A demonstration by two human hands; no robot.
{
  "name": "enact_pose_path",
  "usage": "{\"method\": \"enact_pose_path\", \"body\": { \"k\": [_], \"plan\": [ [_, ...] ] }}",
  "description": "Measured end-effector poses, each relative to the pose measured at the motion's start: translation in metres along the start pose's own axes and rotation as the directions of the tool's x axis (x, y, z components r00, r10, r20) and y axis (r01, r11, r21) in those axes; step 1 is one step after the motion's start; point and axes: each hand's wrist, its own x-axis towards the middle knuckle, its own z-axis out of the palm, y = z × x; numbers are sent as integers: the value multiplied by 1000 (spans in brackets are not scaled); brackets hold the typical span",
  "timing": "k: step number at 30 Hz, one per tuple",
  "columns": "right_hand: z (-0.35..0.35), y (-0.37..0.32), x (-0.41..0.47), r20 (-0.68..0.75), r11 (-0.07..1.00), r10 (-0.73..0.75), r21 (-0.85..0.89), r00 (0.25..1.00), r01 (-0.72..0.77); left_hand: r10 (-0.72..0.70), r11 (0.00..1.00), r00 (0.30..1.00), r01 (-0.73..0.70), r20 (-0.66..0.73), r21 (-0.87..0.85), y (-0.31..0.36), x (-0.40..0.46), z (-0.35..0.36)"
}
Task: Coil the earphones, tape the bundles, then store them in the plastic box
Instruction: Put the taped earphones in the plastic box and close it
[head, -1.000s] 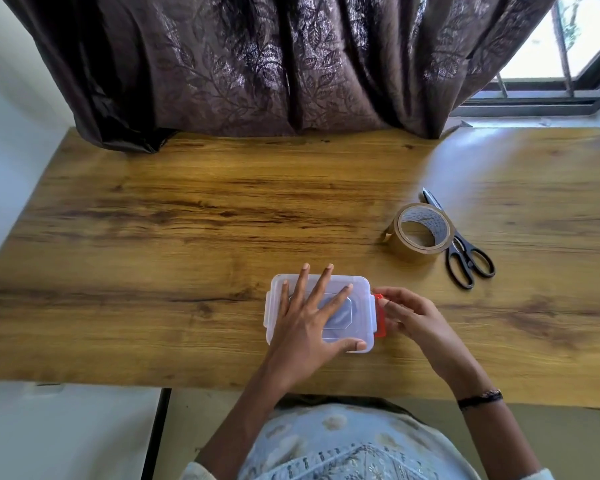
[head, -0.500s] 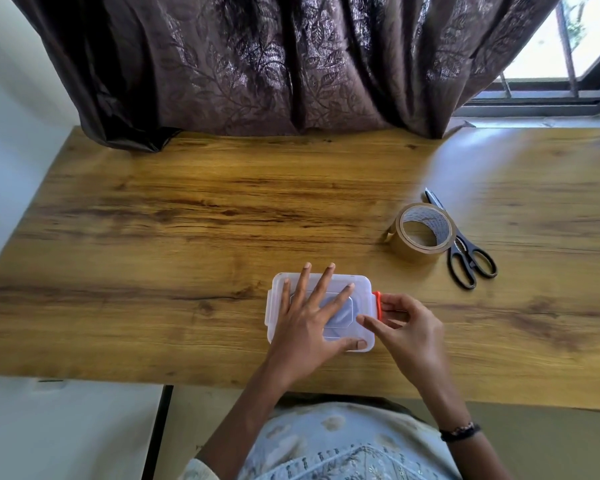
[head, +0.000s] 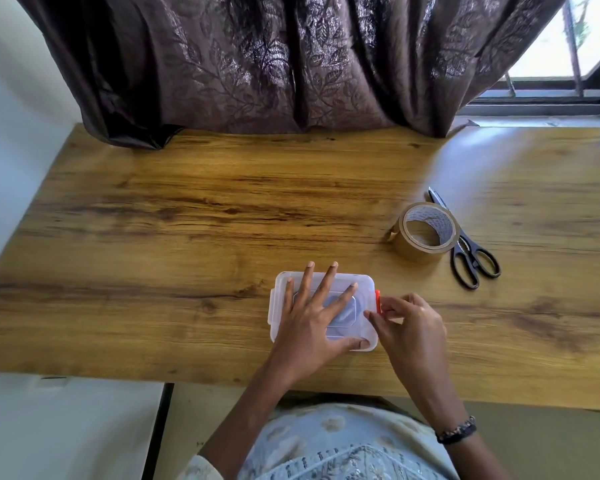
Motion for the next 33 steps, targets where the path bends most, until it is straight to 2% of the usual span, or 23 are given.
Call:
{"method": "enact_pose_path", "body": {
  "k": [2, 3, 5, 6, 7, 9, 11, 13, 16, 20, 22, 25, 28, 31, 33],
  "plan": [
    [0, -4, -1, -7, 994, -58, -98, 998, 57, -43, 990, 993, 28, -106, -139, 1, -4, -5],
    [0, -7, -1, -1, 984, -117, -137, 993, 116, -112, 967, 975, 62, -194, -249, 1, -8, -11],
    [2, -17, -1, 69, 952, -268, -136, 961, 275, -326, 871, 883, 141, -338, -470, -10, -16, -18],
    [6, -21, 0, 124, 932, -331, -115, 936, 345, -435, 810, 828, 188, -354, -555, -20, -20, -21],
    [11, -24, 0, 183, 913, -376, -97, 909, 397, -527, 738, 790, 241, -315, -630, -32, -23, -22],
    [24, -28, 2, 301, 876, -438, -71, 847, 478, -640, 539, 764, 369, -83, -757, -49, -27, -26],
    [35, -29, 4, 392, 842, -477, -53, 787, 537, -631, 357, 763, 446, 141, -821, -55, -31, -31],
    [42, -25, 6, 429, 822, -503, -29, 750, 568, -588, 243, 759, 495, 280, -834, -53, -32, -36],
    [44, -20, 9, 433, 822, -516, 9, 739, 569, -554, 91, 728, 535, 404, -840, -53, -31, -39],
    [45, -19, 8, 412, 826, -521, 23, 748, 563, -553, -39, 715, 489, 426, -871, -55, -32, -44],
    [45, -20, 8, 410, 826, -521, 23, 748, 563, -615, -11, 700, 453, 363, -891, -54, -32, -49],
    [45, -20, 8, 394, 823, -530, 27, 751, 567, -686, 208, 702, 441, 191, -873, -51, -31, -53],
    [49, -18, 7, 400, 800, -547, -12, 736, 601, -674, 430, 738, 427, 32, -796, -44, -31, -53],
    [53, -15, 6, 419, 773, -554, -62, 719, 631, -653, 596, 750, 420, -108, -685, -35, -32, -48],
    [56, -14, 5, 414, 762, -557, -89, 720, 641, -637, 672, 741, 400, -211, -623, -32, -32, -44]
  ]
}}
